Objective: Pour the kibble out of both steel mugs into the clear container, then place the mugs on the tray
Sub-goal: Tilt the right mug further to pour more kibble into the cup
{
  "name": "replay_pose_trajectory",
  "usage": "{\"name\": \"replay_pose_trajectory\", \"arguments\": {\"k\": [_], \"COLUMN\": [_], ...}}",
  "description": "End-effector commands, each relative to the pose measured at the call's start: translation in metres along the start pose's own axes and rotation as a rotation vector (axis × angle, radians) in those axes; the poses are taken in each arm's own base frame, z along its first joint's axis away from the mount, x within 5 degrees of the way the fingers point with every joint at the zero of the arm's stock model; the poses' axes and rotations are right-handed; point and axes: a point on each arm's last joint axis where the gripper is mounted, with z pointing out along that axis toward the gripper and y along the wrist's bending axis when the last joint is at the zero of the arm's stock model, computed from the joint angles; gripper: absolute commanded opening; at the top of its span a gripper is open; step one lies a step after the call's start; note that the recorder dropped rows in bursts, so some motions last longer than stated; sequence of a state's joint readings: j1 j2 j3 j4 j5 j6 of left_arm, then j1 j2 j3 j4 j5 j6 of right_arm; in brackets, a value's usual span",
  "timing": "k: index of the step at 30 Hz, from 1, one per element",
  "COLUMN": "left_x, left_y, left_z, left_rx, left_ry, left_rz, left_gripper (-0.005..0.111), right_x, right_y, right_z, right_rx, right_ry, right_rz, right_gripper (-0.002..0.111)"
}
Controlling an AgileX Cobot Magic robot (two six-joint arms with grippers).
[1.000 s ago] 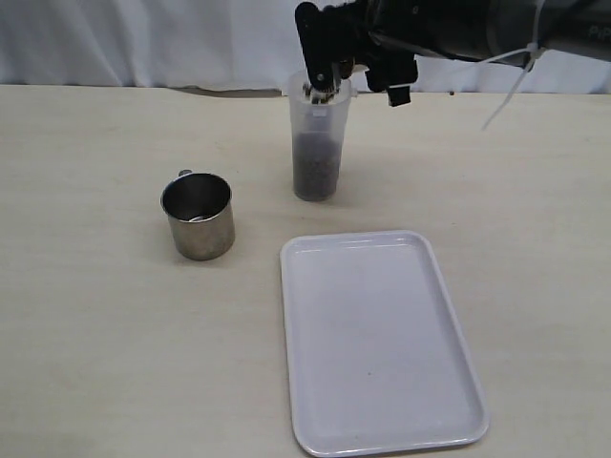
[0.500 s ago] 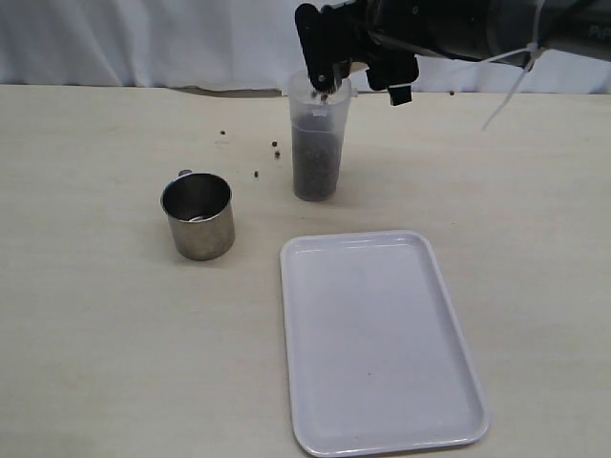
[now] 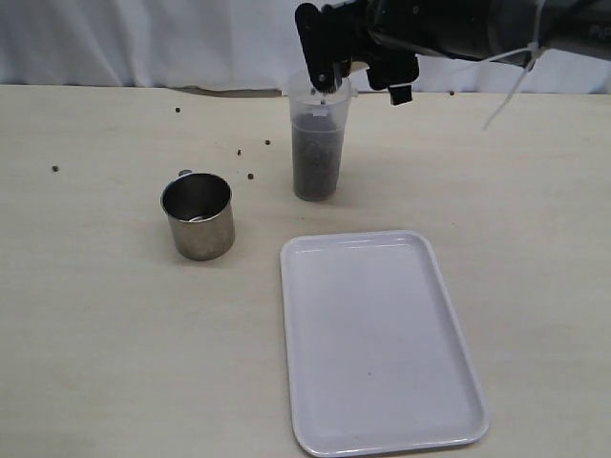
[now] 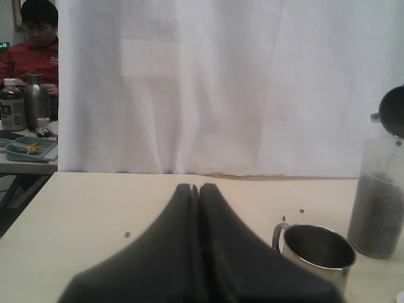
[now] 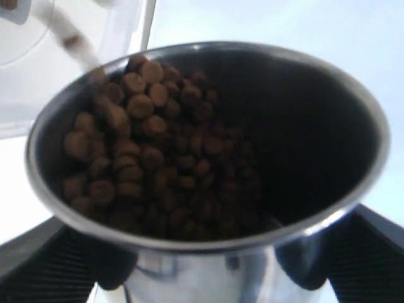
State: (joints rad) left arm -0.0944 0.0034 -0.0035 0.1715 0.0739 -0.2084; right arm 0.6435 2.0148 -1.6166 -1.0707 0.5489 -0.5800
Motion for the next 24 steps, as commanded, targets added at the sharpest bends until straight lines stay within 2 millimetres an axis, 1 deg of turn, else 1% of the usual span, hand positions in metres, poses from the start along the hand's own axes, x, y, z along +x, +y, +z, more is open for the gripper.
{"name": "replay_pose_trajectory", "arguments": {"k": [1,5,10,17,24], "left_x": [0.000,0.000,0.000,0.000,0.000], "left_y": [0.000,0.000,0.000,0.000,0.000], "left_z": [0.000,0.000,0.000,0.000,0.000], "left_rx": [0.000,0.000,0.000,0.000,0.000], "left_ry": [-0.013,-0.013,-0.013,-0.013,-0.013], "left_rz": [-0.007,-0.007,-0.007,-0.007,-0.007], "left_gripper": [0.000,0.000,0.000,0.000,0.000], "right_x": [0.008,0.008,-0.005,-0.005,-0.003], "right_y": [-0.015,-0.015,-0.018,-0.018,-0.018], "right_z": [-0.013,-0.013,-0.019,-0.020,-0.020], "right_rx": [0.050,0.052,0.084,0.077,0.078], "right_ry": [0.008,0.007,-0.005,0.007,0.023], "right_rz": [-0.001,-0.007,-0.067,-0.069,-0.114], "right_gripper": [0.005,0.005,0.005,0.005,0.005]}}
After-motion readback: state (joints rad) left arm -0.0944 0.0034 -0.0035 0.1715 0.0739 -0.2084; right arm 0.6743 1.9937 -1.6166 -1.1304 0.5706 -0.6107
